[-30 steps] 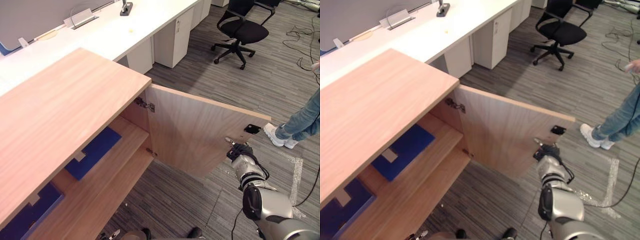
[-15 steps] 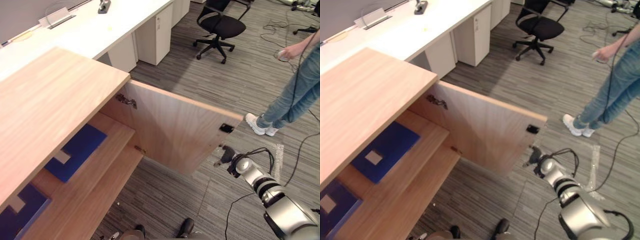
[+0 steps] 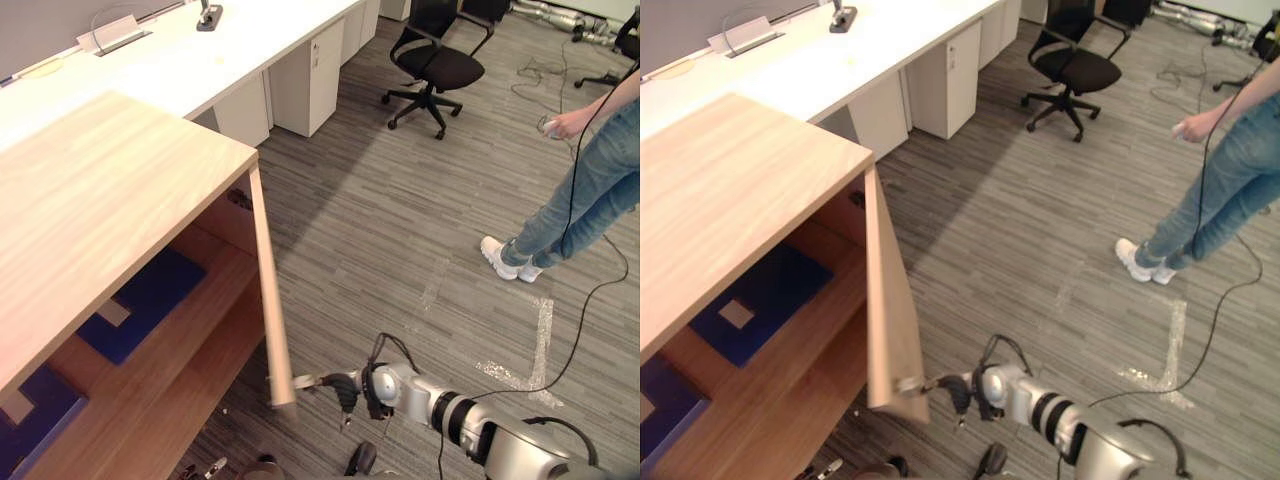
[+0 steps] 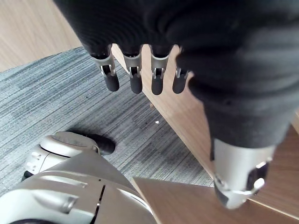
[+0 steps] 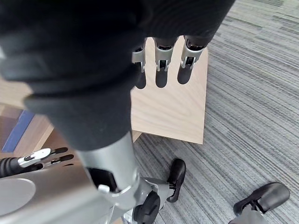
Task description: Walk over to the cabinet, pick up the folder, carry it to the office cabinet, place the folder inside the office cabinet, then close the office cabinet door
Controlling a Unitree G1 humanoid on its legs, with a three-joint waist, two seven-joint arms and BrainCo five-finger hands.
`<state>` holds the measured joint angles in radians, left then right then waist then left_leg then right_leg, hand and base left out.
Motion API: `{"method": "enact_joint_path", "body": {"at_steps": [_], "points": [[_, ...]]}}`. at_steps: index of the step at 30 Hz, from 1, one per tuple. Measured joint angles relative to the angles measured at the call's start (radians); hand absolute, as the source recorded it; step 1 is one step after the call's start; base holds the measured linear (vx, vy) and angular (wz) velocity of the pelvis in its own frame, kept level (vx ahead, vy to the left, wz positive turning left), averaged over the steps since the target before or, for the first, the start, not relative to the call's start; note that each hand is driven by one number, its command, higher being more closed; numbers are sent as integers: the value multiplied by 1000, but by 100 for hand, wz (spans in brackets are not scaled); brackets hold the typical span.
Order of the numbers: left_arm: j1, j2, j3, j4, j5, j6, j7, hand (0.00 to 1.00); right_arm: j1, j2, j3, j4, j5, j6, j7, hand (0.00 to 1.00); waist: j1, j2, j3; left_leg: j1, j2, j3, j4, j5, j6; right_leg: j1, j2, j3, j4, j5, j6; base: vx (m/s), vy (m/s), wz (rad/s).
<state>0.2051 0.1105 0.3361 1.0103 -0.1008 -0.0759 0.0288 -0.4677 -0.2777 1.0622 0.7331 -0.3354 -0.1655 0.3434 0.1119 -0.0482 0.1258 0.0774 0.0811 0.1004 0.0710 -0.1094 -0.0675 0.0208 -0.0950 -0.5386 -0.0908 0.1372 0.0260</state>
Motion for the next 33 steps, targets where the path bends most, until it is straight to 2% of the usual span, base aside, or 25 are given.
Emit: {"method": "enact_joint_path", "body": {"at_steps": [2, 5, 12, 14, 17, 21, 23, 24, 26, 27, 28, 29, 30, 32, 33], "points": [[0, 0, 8, 0, 1, 0, 4, 0, -3, 21, 44, -10, -1, 0, 8, 0, 15, -20, -9, 9, -5, 12, 0, -3, 5, 3, -3, 14, 0, 4, 1, -7, 70, -14], [-8, -4, 22, 0, 4, 0, 8, 0, -5, 47, 103, -30, 0, -4, 28, 0, 21, -33, -12, 8, -9, 18, 2, -5, 8, 2, -8, 22, 0, 8, 4, -32, 55, -8], [-29, -16, 44, -2, 4, 0, 14, 0, -5, 97, 120, -28, -1, -9, 51, 0, 53, -36, -12, 1, -12, 9, 3, -6, 10, 0, -9, 16, 0, 8, 5, -3, 16, 2], [-32, -26, 45, -1, 4, 0, 18, 0, -5, 113, 117, 1, -2, -9, 45, 0, 55, -39, -10, -7, -14, -1, 6, -6, 10, -1, -11, 6, 1, 8, 5, 9, 25, 14], [-41, -28, 51, -2, 2, -1, 22, 0, 0, 163, 81, 129, -37, -3, 11, 0, 74, -49, -5, -11, -17, -21, 7, -5, 11, 4, -14, -11, 5, 8, 5, 20, 31, 21], [-55, -34, 40, -2, -5, -4, 26, 0, 50, 227, -180, 390, -84, 32, -78, 0, 90, -51, 0, -40, -45, -104, 30, -1, 24, 28, -45, -86, 6, 7, 6, 27, 59, 57], [-56, -31, 14, -10, -5, -9, 28, 0, 104, 230, -362, 478, -85, 59, -126, 0, 102, -50, 1, -41, -72, -168, 45, -1, 36, 69, -72, -149, 7, 2, 14, 23, 102, 94], [-56, -29, 7, -10, -3, -10, 28, 0, 123, 226, -415, 496, -84, 68, -143, 0, 101, -49, 1, -46, -84, -195, 51, -1, 41, 86, -86, -177, 9, -1, 22, 18, 131, 133], [-56, -28, -32, -26, 17, -13, 28, 0, 225, 192, -622, 525, -83, 98, -190, 0, 92, -37, -8, -96, -140, -323, 101, -8, 67, 104, -159, -294, 116, -45, 78, 39, 170, 166], [-57, -27, -45, -27, 26, -15, 28, 0, 251, 180, -678, 525, -83, 105, -199, 0, 91, -29, -10, -108, -149, -362, 113, -8, 73, 104, -184, -308, 161, -53, 76, 129, 325, 174], [-57, -27, -70, -27, 43, -16, 28, 0, 292, 165, -771, 525, -83, 116, -218, 0, 84, -8, -5, -114, -166, -415, 129, 5, 87, 94, -230, -296, 264, -67, 55, 145, 357, 151], [-47, -21, -99, -25, 58, -16, 30, 0, 322, 167, -844, 524, -78, 128, -240, 0, 80, 5, -5, -118, -176, -457, 137, 13, 95, 56, -264, -223, 365, -87, 31, 144, 345, 132], [-40, -16, -114, -24, 64, -16, 30, 0, 334, 174, -881, 520, -77, 129, -248, 0, 79, 12, -6, -127, -176, -475, 143, 13, 96, 34, -258, -153, 388, -112, 32, 97, 210, 96], [-35, 0, -147, -14, 78, -13, 32, 0, 354, 197, -994, 515, -18, 132, -273, 0, 60, 16, -6, -152, -174, -553, 163, 15, 95, -18, -172, 122, 354, -175, 64, 73, 80, 91], [-37, 4, -155, -10, 85, -12, 33, 0, 357, 200, -1019, 515, 4, 136, -278, 0, 57, 15, -6, -152, -175, -569, 163, 16, 92, -21, -153, 165, 336, -180, 71, 51, -46, 89]]}}
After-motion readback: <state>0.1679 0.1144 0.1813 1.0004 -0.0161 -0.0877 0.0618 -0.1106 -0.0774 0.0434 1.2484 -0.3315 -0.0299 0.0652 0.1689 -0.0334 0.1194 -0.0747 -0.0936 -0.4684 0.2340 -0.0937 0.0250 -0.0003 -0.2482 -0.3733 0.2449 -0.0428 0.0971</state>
